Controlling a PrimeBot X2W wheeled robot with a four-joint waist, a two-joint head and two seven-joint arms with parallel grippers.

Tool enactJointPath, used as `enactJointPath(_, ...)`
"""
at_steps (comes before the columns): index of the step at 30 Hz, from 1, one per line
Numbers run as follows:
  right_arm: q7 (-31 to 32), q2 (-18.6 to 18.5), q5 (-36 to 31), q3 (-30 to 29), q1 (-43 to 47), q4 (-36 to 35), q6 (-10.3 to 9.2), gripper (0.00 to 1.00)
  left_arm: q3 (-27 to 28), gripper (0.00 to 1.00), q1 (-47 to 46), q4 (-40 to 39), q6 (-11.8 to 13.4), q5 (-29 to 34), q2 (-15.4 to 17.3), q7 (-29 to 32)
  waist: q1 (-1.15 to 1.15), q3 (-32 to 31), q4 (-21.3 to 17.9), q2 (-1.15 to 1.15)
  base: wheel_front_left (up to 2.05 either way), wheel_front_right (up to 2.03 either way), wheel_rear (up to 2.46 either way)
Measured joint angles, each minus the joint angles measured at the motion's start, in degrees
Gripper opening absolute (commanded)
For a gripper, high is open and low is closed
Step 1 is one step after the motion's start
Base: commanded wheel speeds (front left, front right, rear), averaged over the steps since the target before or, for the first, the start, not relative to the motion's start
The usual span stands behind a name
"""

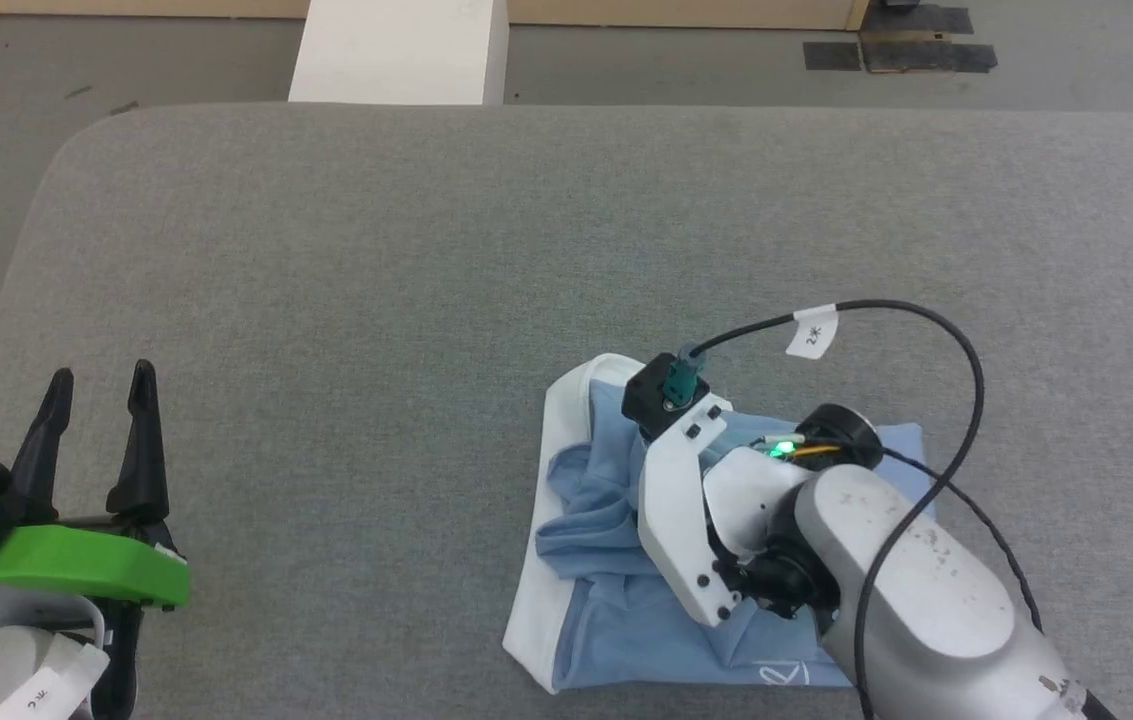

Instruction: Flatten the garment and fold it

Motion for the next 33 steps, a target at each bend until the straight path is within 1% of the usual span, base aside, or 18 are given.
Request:
enactJointPath(2,-1.2,0.3,0.1,0.4,-0.4,1.9,0.00,0.00,0.0,1.00,0.0,0.2,0.0,0.0,-0.1,-0.1,0.00,0.1,0.2,0.00,0.00,0.00,0.00)
enactJointPath(3,-3.5,0.7,0.6,0.4,-0.6,3.4,0.00,0.44,0.0,1.00,0.0,0.4,0.0,0.0,-0.2,-0.1,0.00,-0.1,0.2,0.00,0.00,0.00,0.00)
enactJointPath(4,-4.3,0.8,0.8,0.6,-0.8,3.5,0.00,1.00,0.1,1.00,0.0,0.5,0.0,0.0,-0.2,-0.1,0.00,-0.2,0.1,0.00,0.00,0.00,0.00)
enactJointPath(7,-5.6,1.3,2.5,1.2,-1.6,3.3,0.00,1.00,0.1,1.00,0.0,0.6,0.0,0.0,-0.4,-0.1,0.00,-0.7,-0.1,0.00,0.00,0.00,0.00)
enactJointPath(12,-6.4,1.2,6.3,2.4,-3.2,-0.7,0.00,1.00,0.1,1.00,0.1,0.9,0.0,0.0,-0.6,-0.1,0.00,-2.3,-0.7,0.00,0.00,0.00,0.00)
enactJointPath(16,-7.9,-0.1,9.2,1.4,-3.8,-5.0,0.00,1.00,-0.1,1.00,0.6,0.7,0.1,0.0,-0.6,-0.1,0.00,-3.9,-1.2,0.00,0.00,0.00,0.00)
enactJointPath(19,-10.5,-1.5,10.0,-0.6,-3.8,-8.9,0.00,1.00,-0.2,1.00,1.0,0.4,0.7,0.2,-0.7,-0.1,0.00,-5.1,-1.6,0.00,0.00,0.00,0.00)
enactJointPath(23,-17.3,-4.2,9.7,-4.9,-3.7,-14.4,0.01,1.00,-0.4,1.00,1.4,-0.3,1.3,0.4,-0.8,-0.1,0.00,-6.7,-2.3,0.00,0.00,0.00,0.00)
enactJointPath(25,-21.7,-5.4,8.8,-8.2,-3.6,-16.6,0.00,1.00,-0.5,1.00,1.6,-0.7,1.8,0.6,-0.8,-0.1,0.00,-7.4,-2.8,0.00,0.00,0.00,0.00)
enactJointPath(31,-36.4,-7.9,3.8,-19.6,1.2,-20.7,0.00,1.00,-0.7,1.00,2.3,-1.8,2.6,1.1,-1.5,-0.1,0.00,-8.9,-4.4,0.00,0.00,0.00,0.00)
enactJointPath(33,-40.4,-7.9,2.0,-23.7,3.5,-21.2,0.00,1.00,-0.7,1.00,2.3,-1.9,2.9,1.3,-1.7,-0.1,0.00,-9.3,-4.8,0.00,0.00,0.00,0.00)
